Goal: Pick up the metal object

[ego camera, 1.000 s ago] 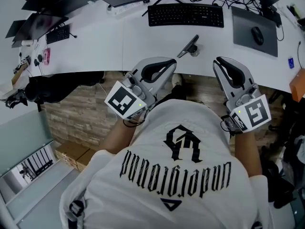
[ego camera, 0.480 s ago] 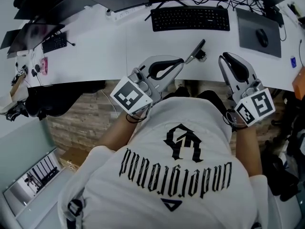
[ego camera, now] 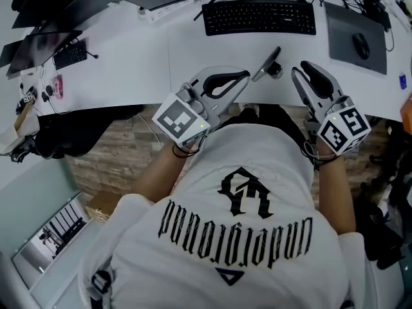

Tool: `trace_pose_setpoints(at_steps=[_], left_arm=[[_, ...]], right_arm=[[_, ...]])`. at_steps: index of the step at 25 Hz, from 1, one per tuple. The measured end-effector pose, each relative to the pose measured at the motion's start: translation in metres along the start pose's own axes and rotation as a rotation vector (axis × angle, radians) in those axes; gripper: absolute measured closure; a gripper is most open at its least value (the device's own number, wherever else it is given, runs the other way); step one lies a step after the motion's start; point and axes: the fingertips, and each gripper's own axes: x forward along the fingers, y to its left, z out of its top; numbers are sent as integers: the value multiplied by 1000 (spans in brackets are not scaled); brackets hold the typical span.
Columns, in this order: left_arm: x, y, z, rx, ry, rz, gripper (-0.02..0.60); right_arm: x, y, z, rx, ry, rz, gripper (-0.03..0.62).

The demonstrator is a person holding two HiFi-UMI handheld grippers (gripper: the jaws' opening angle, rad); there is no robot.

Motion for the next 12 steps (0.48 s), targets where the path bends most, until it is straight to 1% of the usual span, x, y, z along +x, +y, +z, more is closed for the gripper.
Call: trace_pose_setpoints(at_steps=[4, 9, 12], left_arm=[[9, 14, -15, -27, 25, 8, 566], [25, 23, -40, -49, 70, -1, 567], [35, 28, -55, -73, 86, -12, 566]], right_arm=[[14, -22, -18, 100, 33, 2, 493], [28, -44, -44, 279, 53, 23, 490], [35, -58, -63, 352, 84, 14, 486]])
